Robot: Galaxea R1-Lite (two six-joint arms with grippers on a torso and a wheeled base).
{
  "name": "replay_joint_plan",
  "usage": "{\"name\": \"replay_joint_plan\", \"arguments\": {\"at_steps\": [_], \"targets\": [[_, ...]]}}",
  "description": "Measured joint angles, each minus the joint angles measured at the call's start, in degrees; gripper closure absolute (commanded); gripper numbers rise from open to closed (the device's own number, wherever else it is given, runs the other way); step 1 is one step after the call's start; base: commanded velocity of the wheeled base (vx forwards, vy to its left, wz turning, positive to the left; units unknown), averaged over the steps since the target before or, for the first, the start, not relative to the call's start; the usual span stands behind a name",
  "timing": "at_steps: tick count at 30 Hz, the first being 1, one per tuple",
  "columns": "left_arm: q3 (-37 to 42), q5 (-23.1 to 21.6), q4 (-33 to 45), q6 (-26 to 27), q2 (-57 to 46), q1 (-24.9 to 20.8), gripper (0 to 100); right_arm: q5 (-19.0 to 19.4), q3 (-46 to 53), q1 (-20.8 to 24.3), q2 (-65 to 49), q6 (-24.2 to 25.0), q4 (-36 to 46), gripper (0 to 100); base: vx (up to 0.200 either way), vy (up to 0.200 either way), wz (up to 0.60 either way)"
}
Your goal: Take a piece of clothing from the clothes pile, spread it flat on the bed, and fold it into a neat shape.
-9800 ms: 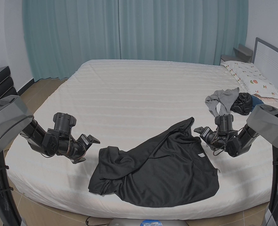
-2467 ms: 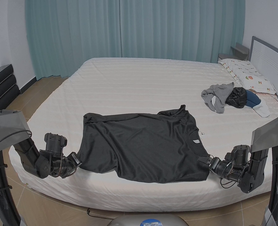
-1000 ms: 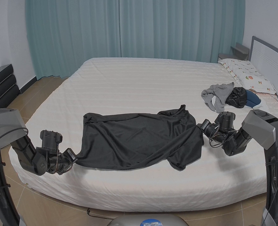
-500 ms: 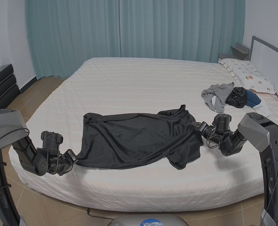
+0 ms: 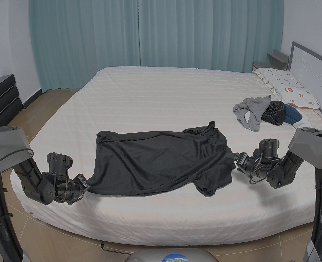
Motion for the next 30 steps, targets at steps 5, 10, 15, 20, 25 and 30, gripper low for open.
{"name": "replay_joint_plan", "arguments": {"at_steps": [5,10,15,20,25,30], "targets": [[0.1,-0.1,0.1,0.0,-0.1,0.1,100,1.7,7.1,2.1,-2.3,0.2,-0.3,0,0.000,0.000,0.00],[0.2,-0.1,0.1,0.0,-0.2,0.1,100,2.1,10.3,4.2,-3.3,0.3,-0.2,0,0.000,0.000,0.00],[0.1,-0.1,0.1,0.3,-0.2,0.3,100,2.0,10.3,5.1,-3.2,0.2,0.0,0,0.000,0.000,0.00],[0.1,-0.1,0.1,0.5,-0.2,0.4,100,1.5,9.6,5.3,-2.8,0.0,0.2,100,0.000,0.000,0.00],[0.3,-0.1,0.3,1.1,-0.3,0.4,100,0.6,10.1,5.3,-2.7,0.1,0.0,100,0.000,0.000,0.00],[0.7,-0.1,0.4,2.4,-0.3,0.4,100,-0.6,14.4,4.7,-4.8,0.0,-0.1,100,0.000,0.000,0.00]]}}
